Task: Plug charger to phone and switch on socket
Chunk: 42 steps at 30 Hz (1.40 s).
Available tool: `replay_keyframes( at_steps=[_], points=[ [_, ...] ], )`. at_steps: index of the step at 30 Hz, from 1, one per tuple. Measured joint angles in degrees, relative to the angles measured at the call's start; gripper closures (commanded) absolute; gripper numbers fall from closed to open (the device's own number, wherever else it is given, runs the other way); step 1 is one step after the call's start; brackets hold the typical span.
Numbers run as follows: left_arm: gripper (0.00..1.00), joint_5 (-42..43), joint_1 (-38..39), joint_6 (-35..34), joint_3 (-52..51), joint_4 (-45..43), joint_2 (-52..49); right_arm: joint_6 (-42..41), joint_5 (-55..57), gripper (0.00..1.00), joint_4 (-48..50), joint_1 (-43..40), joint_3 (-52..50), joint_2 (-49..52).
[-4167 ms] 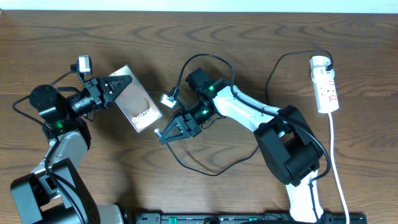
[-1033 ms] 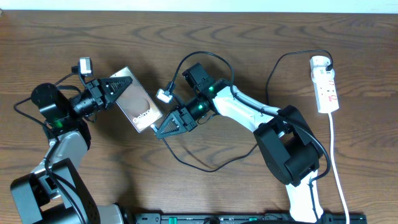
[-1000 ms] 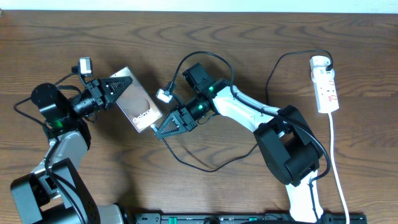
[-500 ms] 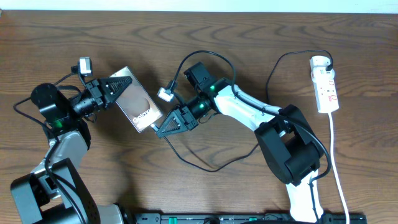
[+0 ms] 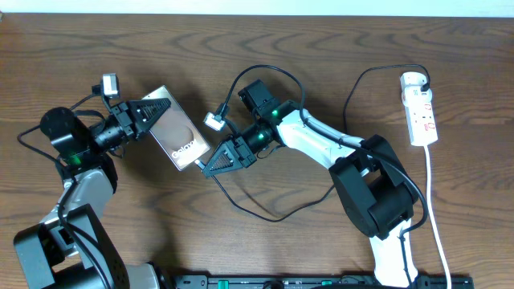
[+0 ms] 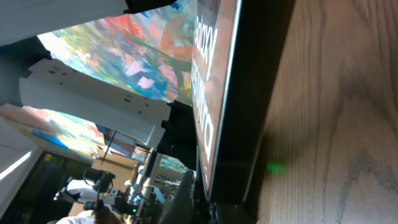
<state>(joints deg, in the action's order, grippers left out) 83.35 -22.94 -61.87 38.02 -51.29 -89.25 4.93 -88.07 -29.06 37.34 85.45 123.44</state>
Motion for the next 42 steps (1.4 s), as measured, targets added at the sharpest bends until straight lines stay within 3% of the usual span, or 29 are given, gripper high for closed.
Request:
replay_keyframes(
  at_steps=[13, 42],
  points=[
    [0.93, -2.84, 1.75, 0.0, 0.31, -1.64, 0.0, -3.91, 0.0, 0.99, 2.8, -0.2, -0.17, 0.0],
    [0.93, -4.07, 1.29, 0.22, 0.31, -1.57, 0.0, -4.33, -0.24, 0.99, 3.21, -3.37, -0.17, 0.0]
  ],
)
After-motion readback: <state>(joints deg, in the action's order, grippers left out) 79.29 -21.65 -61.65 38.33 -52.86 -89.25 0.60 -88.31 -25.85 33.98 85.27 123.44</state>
